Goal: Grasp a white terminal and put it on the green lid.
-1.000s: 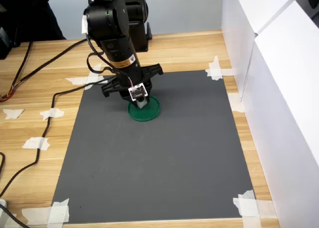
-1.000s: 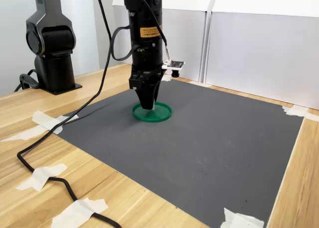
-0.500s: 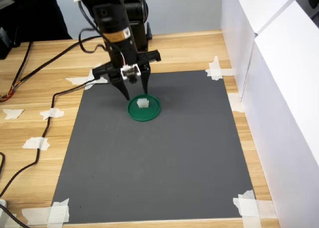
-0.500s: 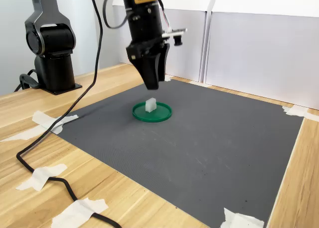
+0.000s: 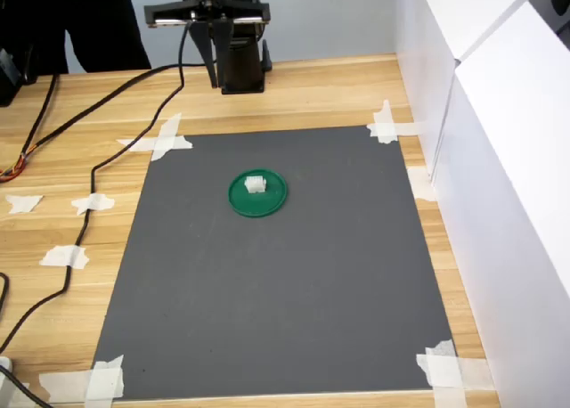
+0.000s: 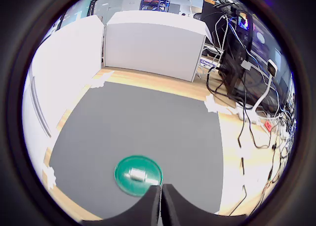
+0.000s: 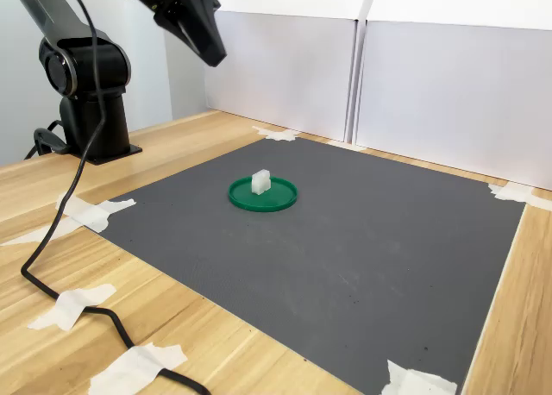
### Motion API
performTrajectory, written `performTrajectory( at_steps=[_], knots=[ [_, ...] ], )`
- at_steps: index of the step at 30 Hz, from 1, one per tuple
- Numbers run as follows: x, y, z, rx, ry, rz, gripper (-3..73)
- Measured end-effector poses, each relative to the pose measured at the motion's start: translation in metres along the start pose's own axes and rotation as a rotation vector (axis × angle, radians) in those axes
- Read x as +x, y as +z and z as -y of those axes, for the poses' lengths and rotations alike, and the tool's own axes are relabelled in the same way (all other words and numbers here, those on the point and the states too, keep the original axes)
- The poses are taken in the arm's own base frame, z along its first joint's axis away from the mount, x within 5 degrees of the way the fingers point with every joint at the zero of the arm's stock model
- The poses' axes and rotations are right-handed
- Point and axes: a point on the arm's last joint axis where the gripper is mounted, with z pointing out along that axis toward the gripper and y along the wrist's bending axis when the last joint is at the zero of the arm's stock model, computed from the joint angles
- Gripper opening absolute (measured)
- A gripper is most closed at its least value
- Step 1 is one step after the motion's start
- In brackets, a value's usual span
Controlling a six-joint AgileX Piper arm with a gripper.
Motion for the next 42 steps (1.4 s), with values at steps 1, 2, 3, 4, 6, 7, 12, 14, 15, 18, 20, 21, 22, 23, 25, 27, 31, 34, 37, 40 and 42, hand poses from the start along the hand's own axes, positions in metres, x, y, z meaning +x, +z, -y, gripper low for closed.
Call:
performTrajectory(
  at_steps=[1,2,3,4,6,7,12,14,15,18,20,21,22,23,25,27,31,34,37,40,42],
  knots=[
    [0.009,-0.004,-0.002,0.004,0.006,0.017,-1.6],
    [0.019,-0.007,-0.005,0.006,0.013,0.026,-1.6],
    [0.029,-0.009,-0.007,0.009,0.018,0.034,-1.6],
    [0.038,-0.010,-0.009,0.011,0.021,0.042,-1.6],
    [0.053,-0.010,-0.012,0.016,0.035,0.051,-1.6],
    [0.060,-0.011,-0.013,0.019,0.047,0.061,-1.6],
    [0.075,-0.012,-0.016,0.042,0.086,0.164,-1.6],
    [0.077,-0.013,-0.017,0.048,0.091,0.201,-1.6],
    [0.078,-0.013,-0.017,0.051,0.095,0.218,-1.6],
    [0.083,-0.011,-0.018,0.056,0.088,0.243,-1.6],
    [0.088,-0.009,-0.019,0.058,0.069,0.237,-1.6],
    [0.090,-0.008,-0.020,0.062,0.060,0.236,-1.6],
    [0.093,-0.007,-0.020,0.070,0.050,0.235,-1.6],
    [0.094,-0.007,-0.019,0.081,0.047,0.238,-1.6],
    [0.096,-0.008,-0.018,0.111,0.057,0.254,-1.6],
    [0.097,-0.008,-0.017,0.142,0.071,0.270,-1.6],
    [0.100,-0.009,-0.016,0.167,0.089,0.287,-1.6],
    [0.103,-0.006,-0.017,0.169,0.091,0.296,-1.6],
    [0.103,-0.005,-0.017,0.175,0.089,0.316,-1.6],
    [0.101,-0.006,-0.016,0.180,0.088,0.337,-1.6],
    [0.101,-0.006,-0.016,0.181,0.088,0.341,-1.6]
  ],
)
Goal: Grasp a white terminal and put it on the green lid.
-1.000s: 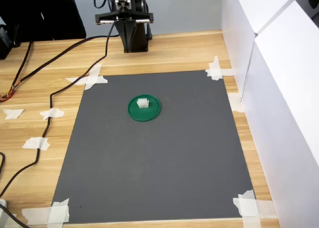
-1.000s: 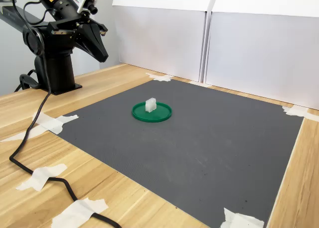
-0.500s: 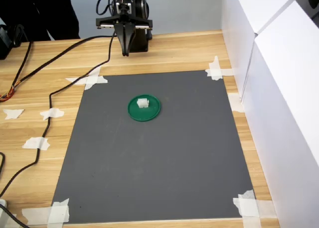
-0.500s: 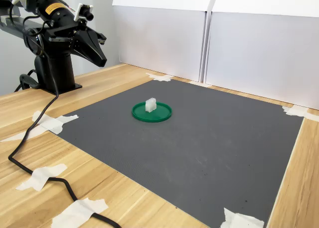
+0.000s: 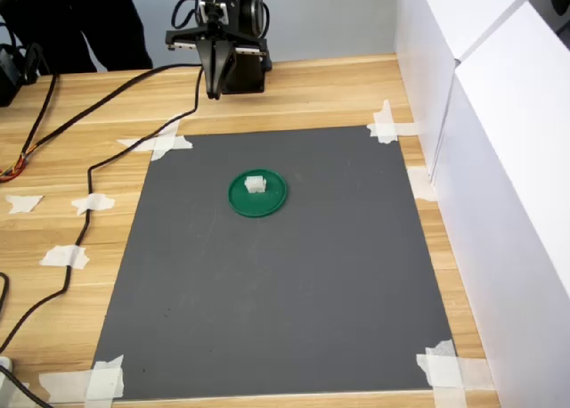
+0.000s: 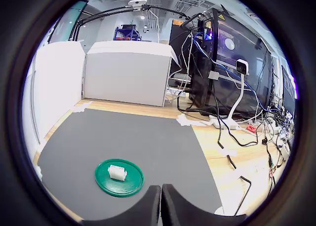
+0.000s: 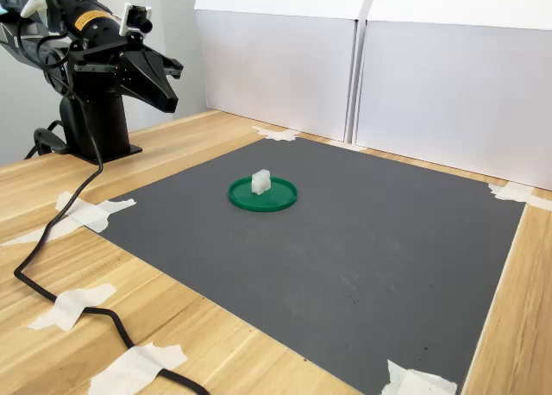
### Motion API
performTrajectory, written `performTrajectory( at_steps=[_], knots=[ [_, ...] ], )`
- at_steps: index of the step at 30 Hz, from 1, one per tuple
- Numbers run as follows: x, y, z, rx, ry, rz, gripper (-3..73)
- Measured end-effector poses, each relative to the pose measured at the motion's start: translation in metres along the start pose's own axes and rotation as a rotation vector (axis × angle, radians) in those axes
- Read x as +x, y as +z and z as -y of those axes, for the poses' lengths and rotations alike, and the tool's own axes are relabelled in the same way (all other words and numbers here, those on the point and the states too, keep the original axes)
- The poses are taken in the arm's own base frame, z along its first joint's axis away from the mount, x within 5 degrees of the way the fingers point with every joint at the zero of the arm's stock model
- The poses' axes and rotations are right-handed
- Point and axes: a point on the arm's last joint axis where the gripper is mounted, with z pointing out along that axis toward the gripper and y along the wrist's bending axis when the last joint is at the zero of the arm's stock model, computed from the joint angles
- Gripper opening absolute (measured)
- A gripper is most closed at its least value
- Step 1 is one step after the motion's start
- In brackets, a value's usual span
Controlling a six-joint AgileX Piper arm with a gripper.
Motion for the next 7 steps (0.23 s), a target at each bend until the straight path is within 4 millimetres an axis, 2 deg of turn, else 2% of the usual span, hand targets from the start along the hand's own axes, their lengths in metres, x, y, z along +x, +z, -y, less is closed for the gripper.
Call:
performTrajectory(
  at_steps=[7],
  knots=[
    [-0.0015,0.0000,0.0003,0.004,-0.001,0.016,-1.6]
  ],
)
